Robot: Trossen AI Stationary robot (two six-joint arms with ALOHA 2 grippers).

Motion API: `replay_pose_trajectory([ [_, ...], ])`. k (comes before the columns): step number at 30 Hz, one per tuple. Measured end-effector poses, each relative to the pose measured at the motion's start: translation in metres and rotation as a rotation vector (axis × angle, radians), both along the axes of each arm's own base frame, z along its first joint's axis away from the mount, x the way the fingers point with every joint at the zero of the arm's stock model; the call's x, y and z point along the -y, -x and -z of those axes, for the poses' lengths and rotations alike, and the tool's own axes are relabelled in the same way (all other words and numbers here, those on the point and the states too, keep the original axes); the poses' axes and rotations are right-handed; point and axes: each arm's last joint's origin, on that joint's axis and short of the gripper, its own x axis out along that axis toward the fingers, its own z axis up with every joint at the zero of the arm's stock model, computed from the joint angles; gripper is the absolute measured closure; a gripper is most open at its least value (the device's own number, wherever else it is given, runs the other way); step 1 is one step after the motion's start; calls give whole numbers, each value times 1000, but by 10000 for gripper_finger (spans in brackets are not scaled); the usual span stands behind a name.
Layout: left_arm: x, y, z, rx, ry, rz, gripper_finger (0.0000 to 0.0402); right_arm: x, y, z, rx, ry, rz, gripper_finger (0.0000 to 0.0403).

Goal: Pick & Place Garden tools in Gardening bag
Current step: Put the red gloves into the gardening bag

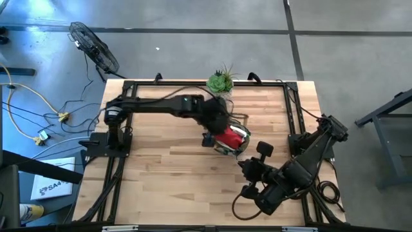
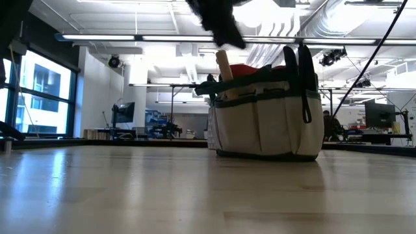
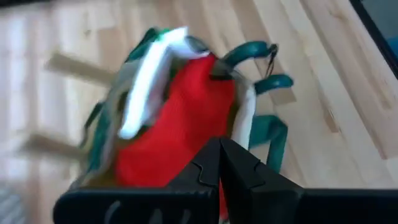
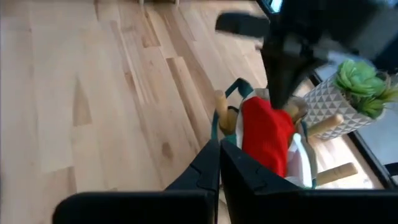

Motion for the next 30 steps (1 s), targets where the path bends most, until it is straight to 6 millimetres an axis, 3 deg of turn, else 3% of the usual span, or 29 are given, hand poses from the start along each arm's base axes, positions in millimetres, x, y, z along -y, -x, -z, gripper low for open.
replay_pose_trajectory([
  [6, 6, -8, 15, -37, 33, 63, 401, -7, 7, 0, 13, -7, -6, 399],
  [15, 16, -9, 15, -22, 61, 133, 401, -9, 11, 1, 16, -21, 7, 399],
  [25, 12, -26, 56, -127, -8, 97, 401, -12, 12, 1, 22, -46, 8, 399],
  [30, 12, -28, 55, -113, -80, 88, 401, -13, 13, 1, 15, -54, 3, 399],
])
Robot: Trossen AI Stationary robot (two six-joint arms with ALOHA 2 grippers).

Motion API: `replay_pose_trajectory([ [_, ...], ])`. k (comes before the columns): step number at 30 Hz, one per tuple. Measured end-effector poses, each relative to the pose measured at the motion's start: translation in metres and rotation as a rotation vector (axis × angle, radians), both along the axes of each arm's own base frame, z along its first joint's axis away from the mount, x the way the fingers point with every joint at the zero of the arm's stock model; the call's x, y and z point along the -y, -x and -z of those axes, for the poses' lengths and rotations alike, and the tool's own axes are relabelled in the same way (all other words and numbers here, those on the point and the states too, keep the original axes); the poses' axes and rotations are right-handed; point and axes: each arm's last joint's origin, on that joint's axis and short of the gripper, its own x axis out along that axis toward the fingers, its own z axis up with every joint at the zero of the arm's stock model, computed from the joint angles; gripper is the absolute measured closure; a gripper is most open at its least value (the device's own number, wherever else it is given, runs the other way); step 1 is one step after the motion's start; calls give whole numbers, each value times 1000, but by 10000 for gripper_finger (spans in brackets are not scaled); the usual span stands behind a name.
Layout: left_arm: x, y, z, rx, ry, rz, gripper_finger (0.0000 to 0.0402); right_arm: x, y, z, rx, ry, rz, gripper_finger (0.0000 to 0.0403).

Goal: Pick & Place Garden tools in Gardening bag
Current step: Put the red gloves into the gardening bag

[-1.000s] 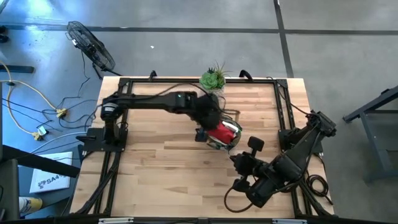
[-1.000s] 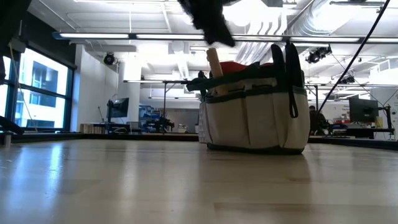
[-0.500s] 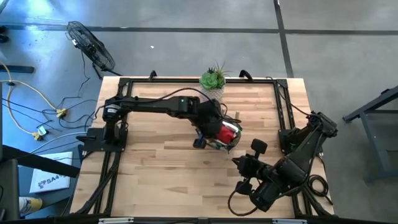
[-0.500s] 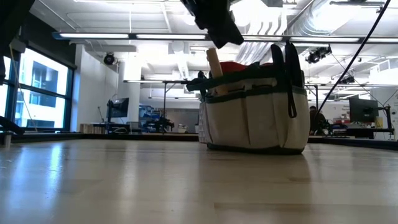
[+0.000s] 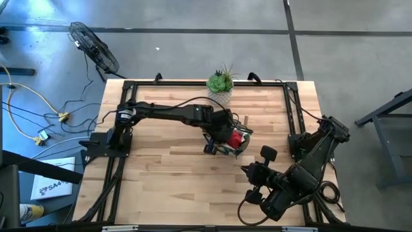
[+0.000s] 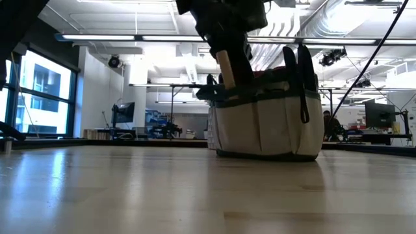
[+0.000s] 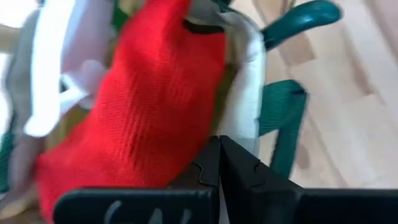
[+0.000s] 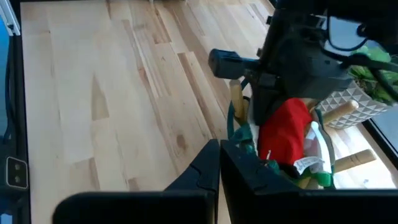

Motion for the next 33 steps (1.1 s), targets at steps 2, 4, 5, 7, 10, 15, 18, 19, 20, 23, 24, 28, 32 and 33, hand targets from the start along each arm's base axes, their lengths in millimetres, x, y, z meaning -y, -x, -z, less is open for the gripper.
replay_pose_trajectory([
  [2, 2, 2, -10, 4, -31, -15, 401, 0, 1, 0, -1, 0, -2, 399],
  [4, 4, 1, -27, 52, -68, -17, 401, -1, 1, 0, -2, 2, -5, 399],
  [5, 5, 2, -35, 67, -79, -7, 401, -2, 2, 0, -3, 3, -7, 399],
  [7, 6, 6, -44, 66, -84, 12, 401, -2, 3, 0, -3, 4, -10, 399],
  [10, 6, 4, -48, 99, -77, 39, 401, -4, 5, 0, 0, 1, -15, 398],
  [15, -7, 0, -36, 68, -96, 4, 401, -10, 9, 0, 9, -12, -24, 398],
  [18, -19, -6, -20, 24, -101, -35, 401, -13, 12, 0, 18, -24, -25, 398],
  [19, -23, -7, -16, 13, -90, -47, 401, -14, 13, 0, 21, -28, -28, 398],
  [20, -27, -8, -13, -3, -77, -51, 401, -15, 14, 0, 25, -33, -25, 398],
  [23, -34, -11, 0, -43, -19, -42, 401, -18, 17, 0, 30, -41, -30, 398],
  [24, -36, -11, 4, -61, -4, -39, 401, -18, 18, 0, 31, -42, -32, 398],
  [28, -34, -12, 12, -94, 9, -36, 401, -20, 19, 0, 41, -53, -25, 398],
  [32, -33, -12, 12, -92, 20, -27, 401, -20, 19, 1, 43, -57, -19, 398],
  [33, -33, -12, 11, -92, 21, -27, 401, -21, 19, 1, 43, -59, -17, 398],
])
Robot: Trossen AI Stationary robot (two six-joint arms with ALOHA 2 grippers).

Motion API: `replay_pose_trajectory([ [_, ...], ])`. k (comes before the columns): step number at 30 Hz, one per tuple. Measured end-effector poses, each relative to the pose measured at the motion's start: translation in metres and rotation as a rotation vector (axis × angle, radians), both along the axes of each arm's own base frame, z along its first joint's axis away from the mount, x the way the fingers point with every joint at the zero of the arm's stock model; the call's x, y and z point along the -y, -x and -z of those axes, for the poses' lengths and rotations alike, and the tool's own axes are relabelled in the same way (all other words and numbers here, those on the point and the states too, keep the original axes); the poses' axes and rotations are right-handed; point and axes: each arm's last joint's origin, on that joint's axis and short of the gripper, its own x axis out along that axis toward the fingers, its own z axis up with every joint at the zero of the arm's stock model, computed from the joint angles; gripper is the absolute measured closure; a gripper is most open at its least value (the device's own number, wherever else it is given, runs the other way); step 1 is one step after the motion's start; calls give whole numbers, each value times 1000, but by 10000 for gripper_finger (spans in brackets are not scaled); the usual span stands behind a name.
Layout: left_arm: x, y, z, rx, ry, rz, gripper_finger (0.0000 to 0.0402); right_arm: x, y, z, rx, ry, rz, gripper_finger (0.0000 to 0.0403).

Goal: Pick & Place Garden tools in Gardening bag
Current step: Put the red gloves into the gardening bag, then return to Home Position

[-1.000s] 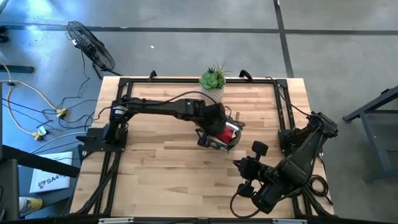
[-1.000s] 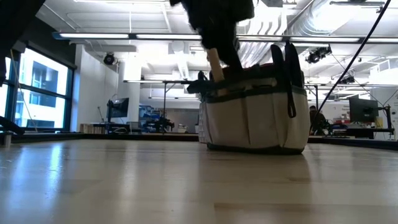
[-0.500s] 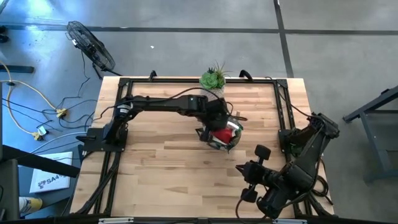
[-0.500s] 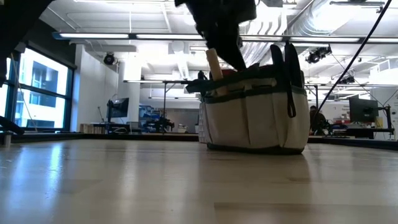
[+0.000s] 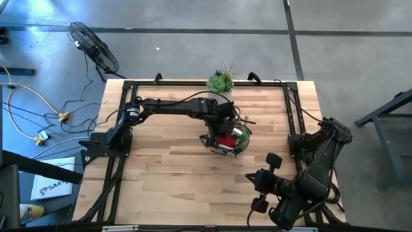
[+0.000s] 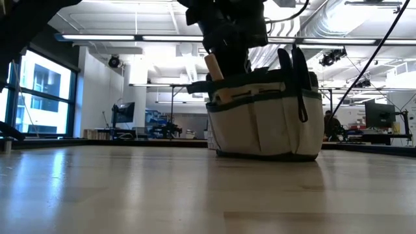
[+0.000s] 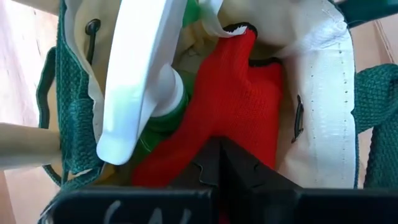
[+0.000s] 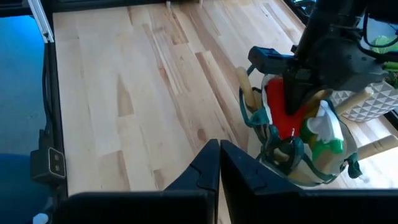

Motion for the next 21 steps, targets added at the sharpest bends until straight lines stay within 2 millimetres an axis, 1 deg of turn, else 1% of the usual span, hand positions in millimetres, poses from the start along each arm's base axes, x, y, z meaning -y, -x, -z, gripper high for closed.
replay_pose_trajectory([
  [6, -1, 0, 0, -2, 3, -13, 401, 0, 0, 5, -1, 7, 12, 398],
  [8, -1, 1, -5, 0, 6, -23, 401, 0, 0, 6, 0, 11, 13, 398],
  [10, -1, 2, -16, 15, 11, -40, 401, 0, 0, 6, 2, 12, 13, 398],
  [15, 0, 12, -53, 13, 2, -47, 401, 0, 0, 6, 4, 21, 11, 398],
  [19, 0, 23, -77, -30, -23, -73, 401, 0, 0, 6, 1, 27, 8, 398],
  [21, 0, 30, -90, -55, -52, -121, 401, 0, 0, 5, 0, 50, -5, 398],
])
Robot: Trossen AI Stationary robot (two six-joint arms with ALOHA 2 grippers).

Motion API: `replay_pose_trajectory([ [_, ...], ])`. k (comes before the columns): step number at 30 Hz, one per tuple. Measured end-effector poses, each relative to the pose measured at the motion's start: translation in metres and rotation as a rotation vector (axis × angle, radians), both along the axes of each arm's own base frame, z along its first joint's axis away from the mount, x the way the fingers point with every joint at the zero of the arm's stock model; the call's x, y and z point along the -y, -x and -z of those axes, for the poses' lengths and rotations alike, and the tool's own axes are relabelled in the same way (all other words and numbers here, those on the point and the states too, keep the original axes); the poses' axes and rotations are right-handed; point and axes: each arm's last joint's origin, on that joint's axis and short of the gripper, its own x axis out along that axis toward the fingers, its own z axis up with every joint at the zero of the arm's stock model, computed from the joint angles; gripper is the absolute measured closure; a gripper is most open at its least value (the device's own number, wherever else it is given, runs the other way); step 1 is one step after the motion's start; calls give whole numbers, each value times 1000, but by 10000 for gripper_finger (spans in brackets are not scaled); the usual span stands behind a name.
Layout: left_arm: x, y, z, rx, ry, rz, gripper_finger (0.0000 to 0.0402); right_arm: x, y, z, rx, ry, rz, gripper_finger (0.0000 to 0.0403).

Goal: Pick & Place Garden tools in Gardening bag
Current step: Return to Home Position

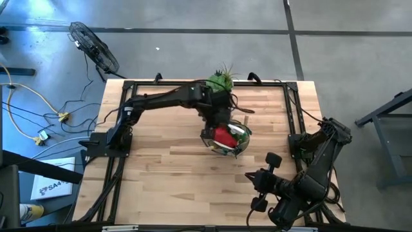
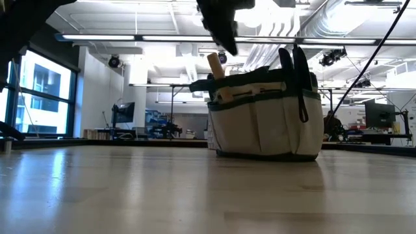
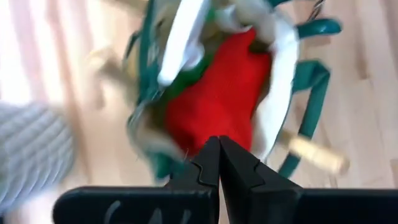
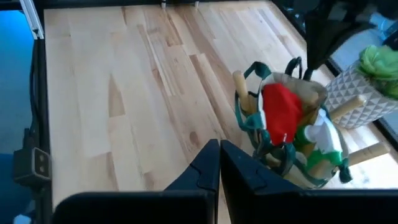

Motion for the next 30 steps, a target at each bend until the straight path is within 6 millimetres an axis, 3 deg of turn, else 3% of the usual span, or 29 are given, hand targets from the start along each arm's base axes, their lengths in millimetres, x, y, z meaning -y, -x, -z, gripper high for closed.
replay_pose_trajectory([
  [4, 4, 21, -27, -43, -34, -70, 401, 6, 5, -11, 2, 20, -27, 398],
  [8, 12, 55, -61, 12, -28, -91, 401, 29, 26, -45, 84, 16, -67, 398],
  [14, 31, 116, -120, 185, -17, -78, 401, 76, 79, -96, 252, 35, -138, 398],
  [19, 37, 191, -162, 308, -46, -120, 401, 120, 135, -109, 349, -2, -227, 398],
  [21, 37, 223, -172, 365, -46, -144, 401, 140, 155, -102, 406, -45, -234, 398],
  [24, 38, 263, -176, 469, -52, -184, 402, 165, 174, -76, 478, -95, -246, 398],
  [27, 40, 295, -164, 606, -18, -181, 401, 180, 183, -34, 520, -140, -263, 398],
  [30, 43, 313, -134, 743, 52, -154, 401, 188, 188, 10, 578, -198, -269, 398],
])
